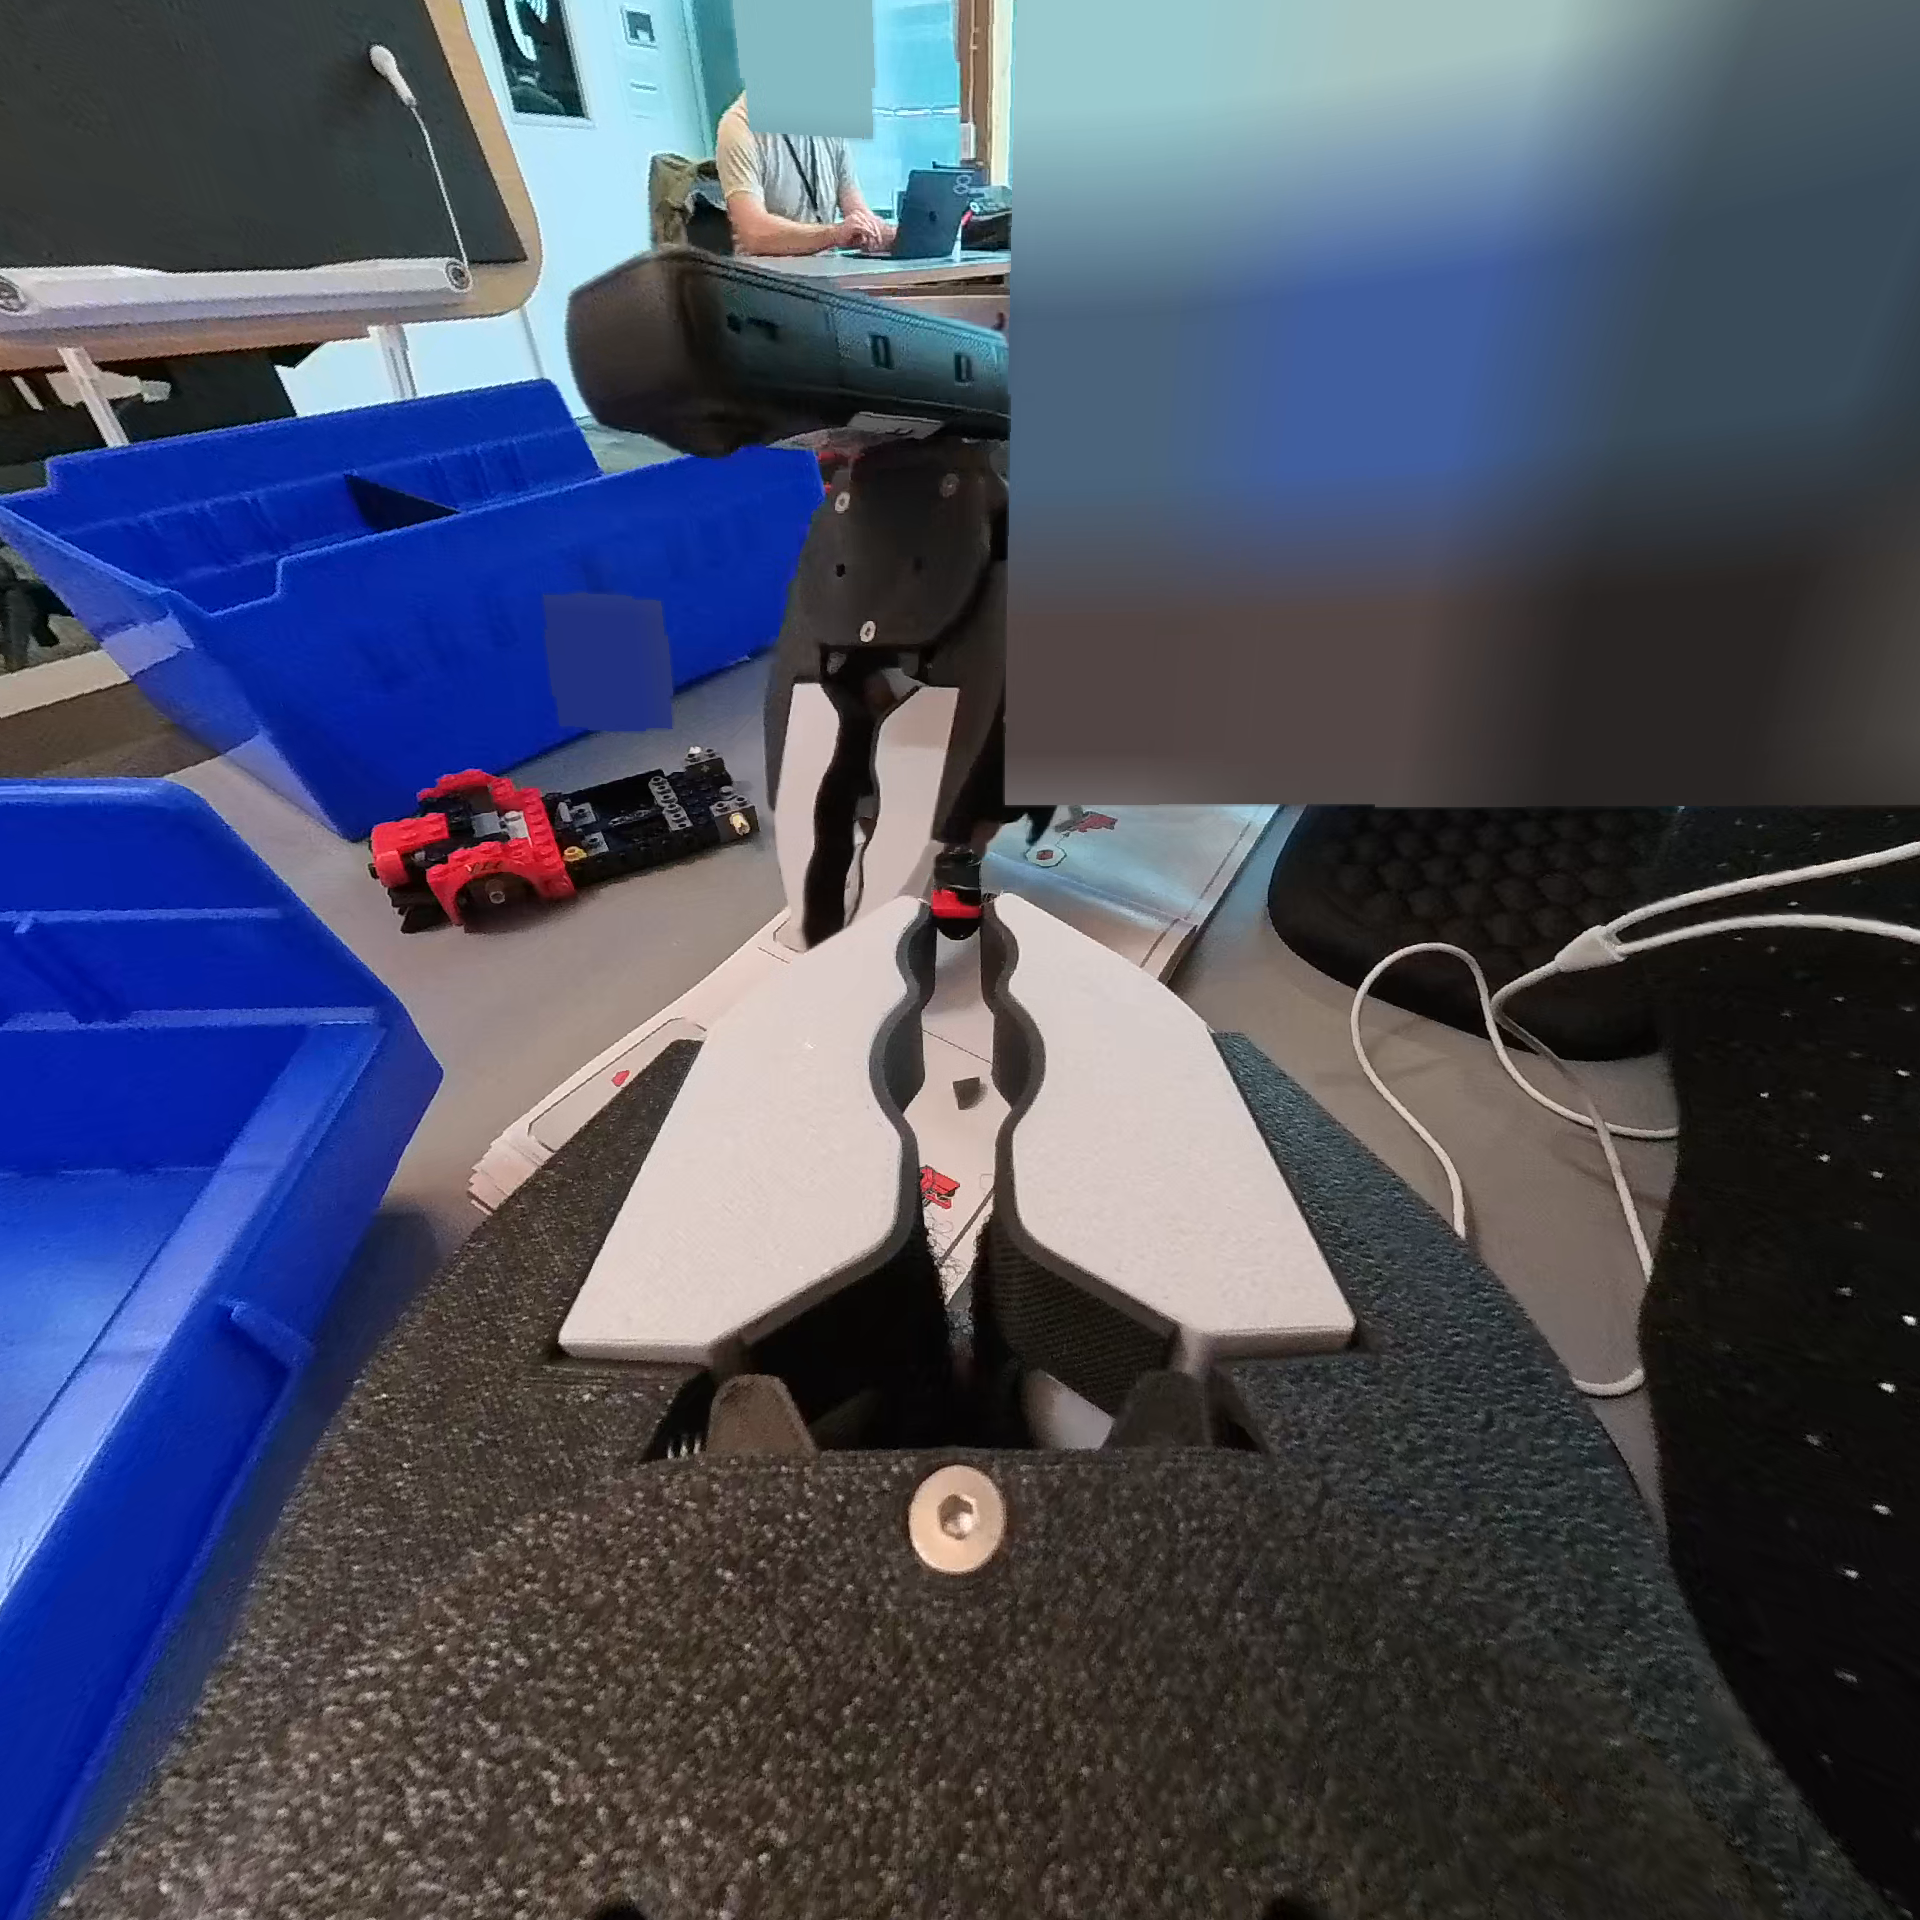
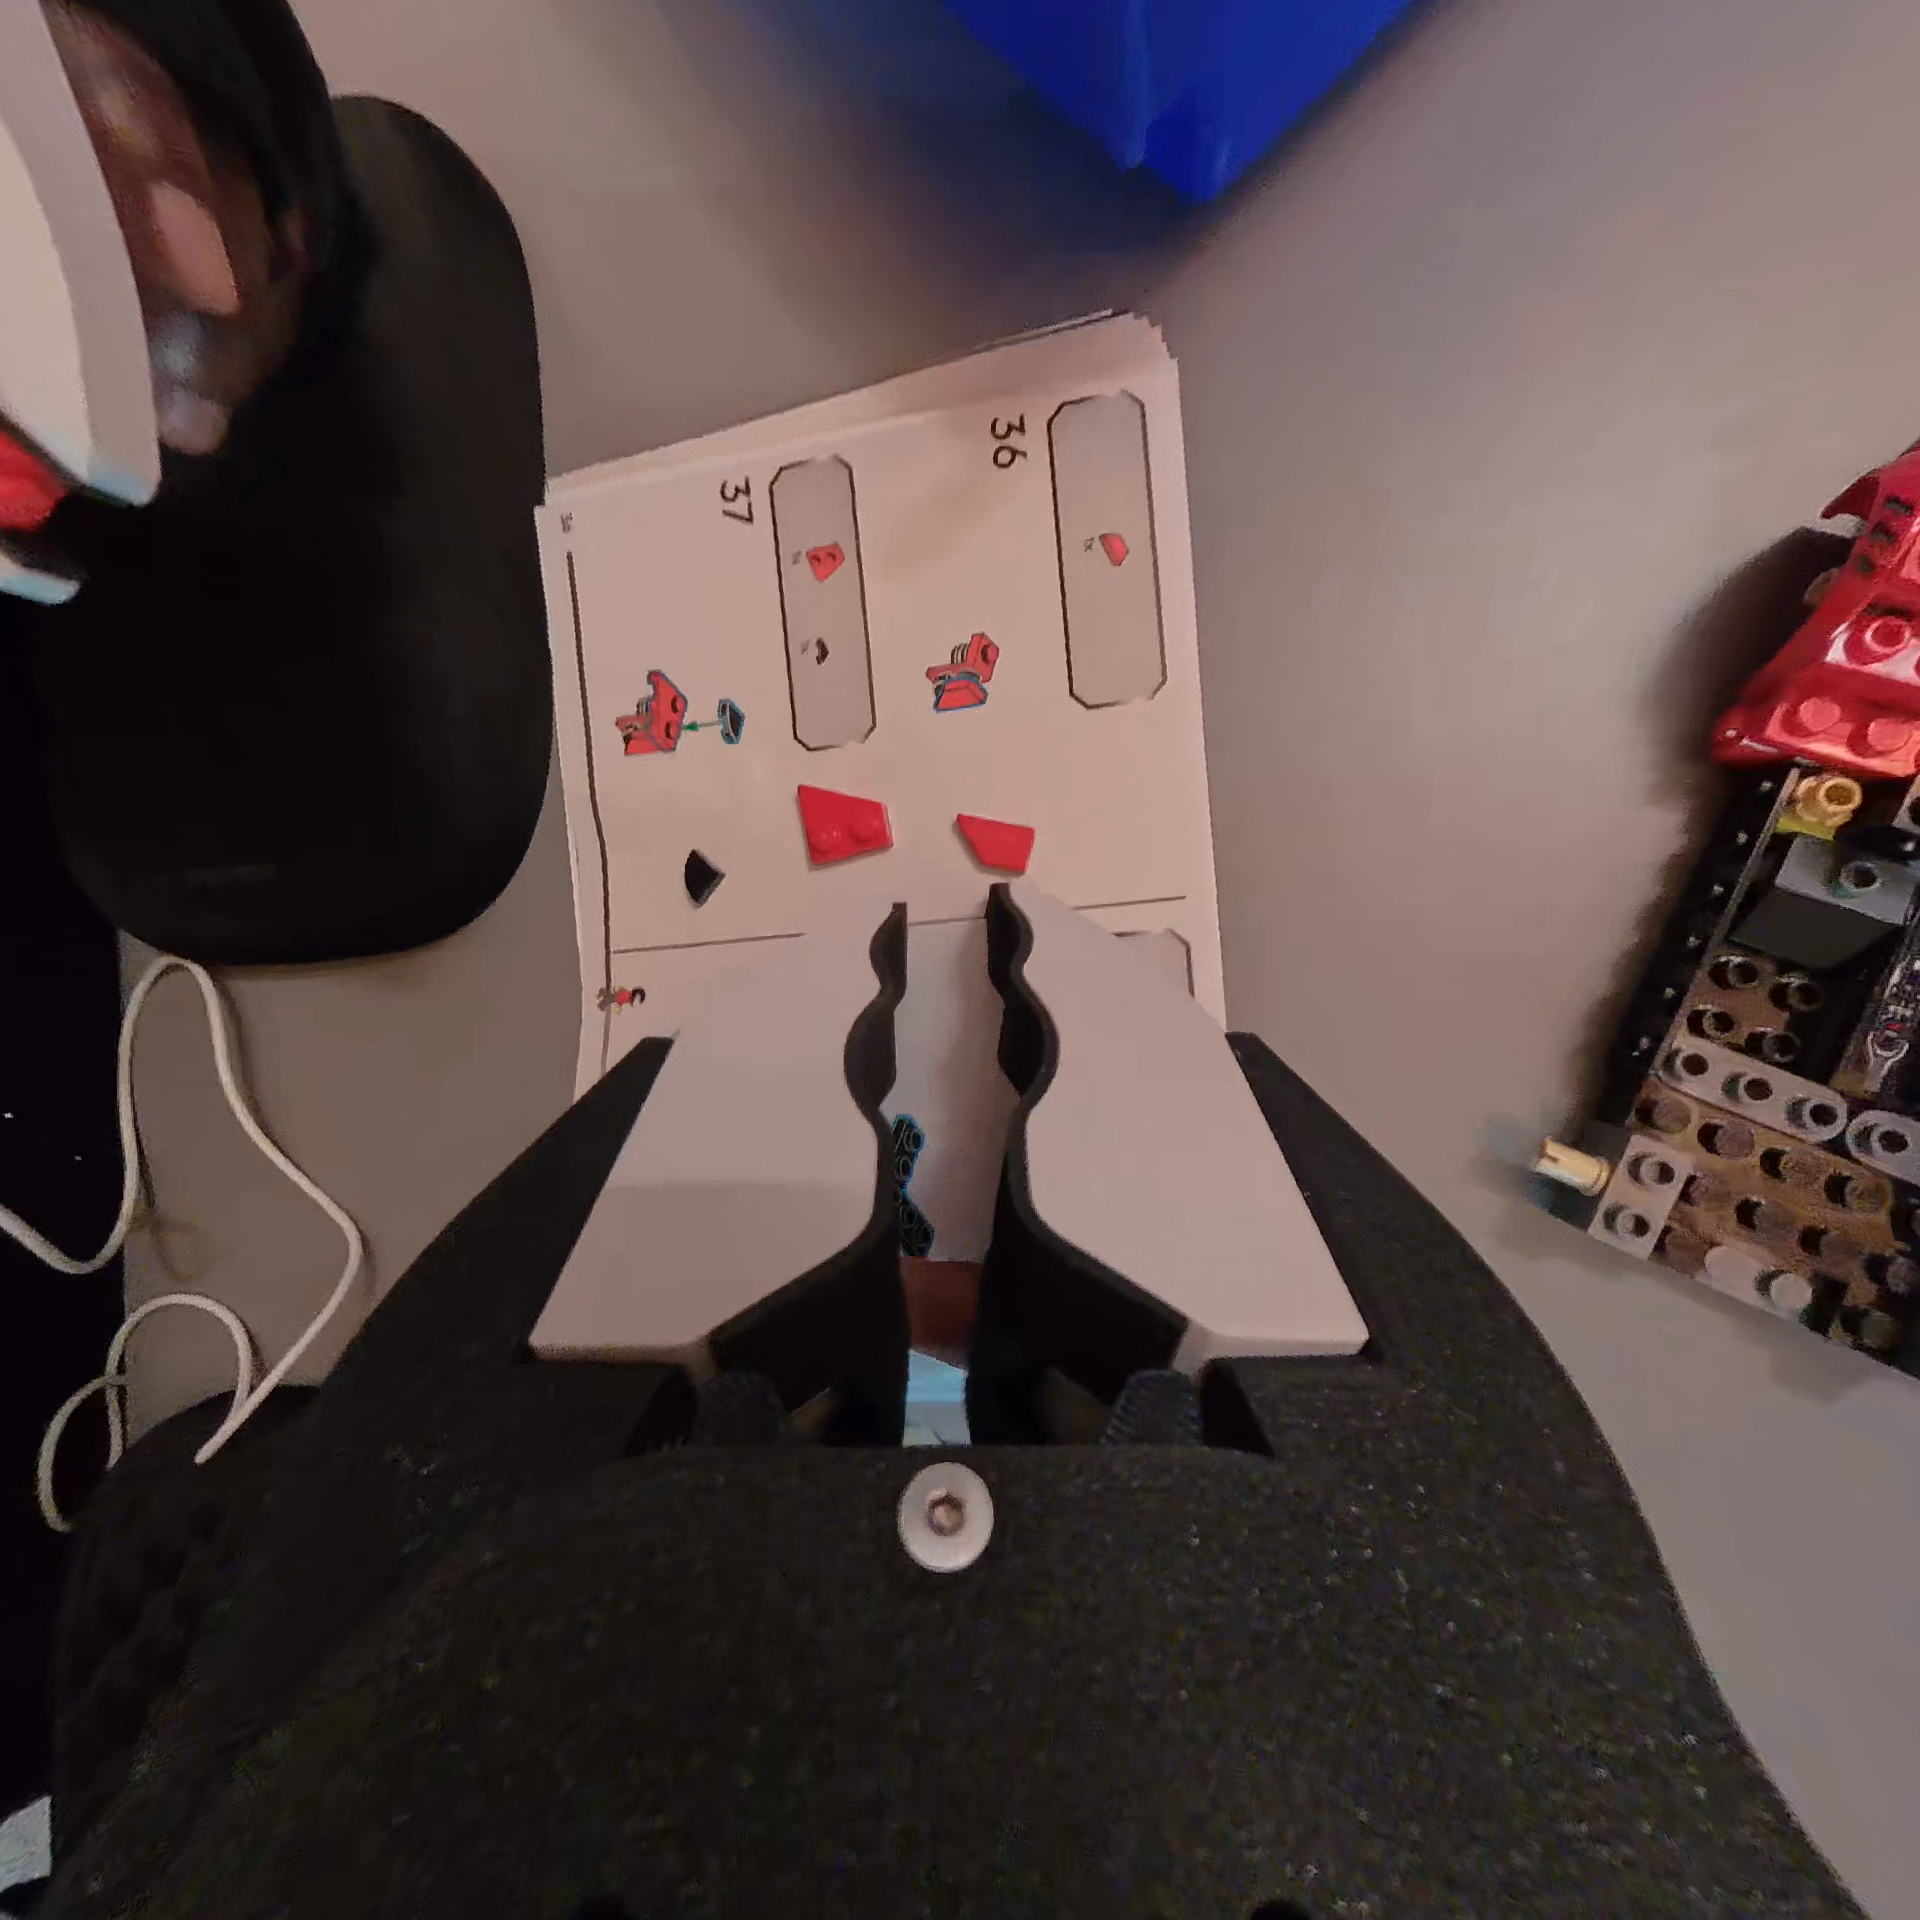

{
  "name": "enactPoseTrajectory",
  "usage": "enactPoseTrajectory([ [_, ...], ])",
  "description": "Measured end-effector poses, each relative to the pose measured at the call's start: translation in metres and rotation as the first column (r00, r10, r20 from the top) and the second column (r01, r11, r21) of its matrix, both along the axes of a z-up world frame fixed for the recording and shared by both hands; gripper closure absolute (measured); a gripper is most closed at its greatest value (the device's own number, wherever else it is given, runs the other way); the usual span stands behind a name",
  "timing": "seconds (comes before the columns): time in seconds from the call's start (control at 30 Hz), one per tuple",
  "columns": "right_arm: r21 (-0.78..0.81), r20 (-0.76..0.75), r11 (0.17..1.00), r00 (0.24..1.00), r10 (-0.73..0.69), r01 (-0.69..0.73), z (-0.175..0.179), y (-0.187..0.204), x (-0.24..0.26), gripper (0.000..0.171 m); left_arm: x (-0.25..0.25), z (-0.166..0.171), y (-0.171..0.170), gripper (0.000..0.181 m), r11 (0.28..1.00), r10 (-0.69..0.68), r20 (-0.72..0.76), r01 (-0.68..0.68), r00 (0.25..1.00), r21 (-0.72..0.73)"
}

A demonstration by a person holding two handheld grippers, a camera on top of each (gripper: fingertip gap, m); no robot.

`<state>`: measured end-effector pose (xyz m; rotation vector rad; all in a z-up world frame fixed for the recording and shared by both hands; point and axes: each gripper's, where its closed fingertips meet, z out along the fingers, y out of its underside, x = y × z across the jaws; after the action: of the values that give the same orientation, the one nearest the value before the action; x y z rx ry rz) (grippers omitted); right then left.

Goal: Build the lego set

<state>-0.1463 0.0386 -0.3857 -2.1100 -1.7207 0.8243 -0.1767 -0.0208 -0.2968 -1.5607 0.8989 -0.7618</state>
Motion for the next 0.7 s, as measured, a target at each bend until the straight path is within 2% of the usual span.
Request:
enactPoseTrajectory([
  [0.17, 0.007, -0.022, 1.0, 1.0, 0.023, -0.022, -0.002, 0.006, -0.011, 0.155, 0.0, 0.0, 0.001, 0.174, 1.0, 0.006, -0.004, -0.006, 1.0, 0.002],
  [0.3, 0.039, -0.083, 0.995, 0.992, 0.093, -0.09, 0.003, 0.003, -0.022, 0.156, 0.0, -0.001, 0.001, 0.174, 1.0, 0.005, -0.006, -0.005, 1.0, -0.002],
  [0.7, 0.116, -0.053, 0.99, 0.995, 0.083, -0.076, 0.004, 0.006, -0.016, 0.163, 0.0, -0.002, 0.001, 0.174, 1.0, -0.002, 0.001, 0.002, 1.0, -0.016],
])
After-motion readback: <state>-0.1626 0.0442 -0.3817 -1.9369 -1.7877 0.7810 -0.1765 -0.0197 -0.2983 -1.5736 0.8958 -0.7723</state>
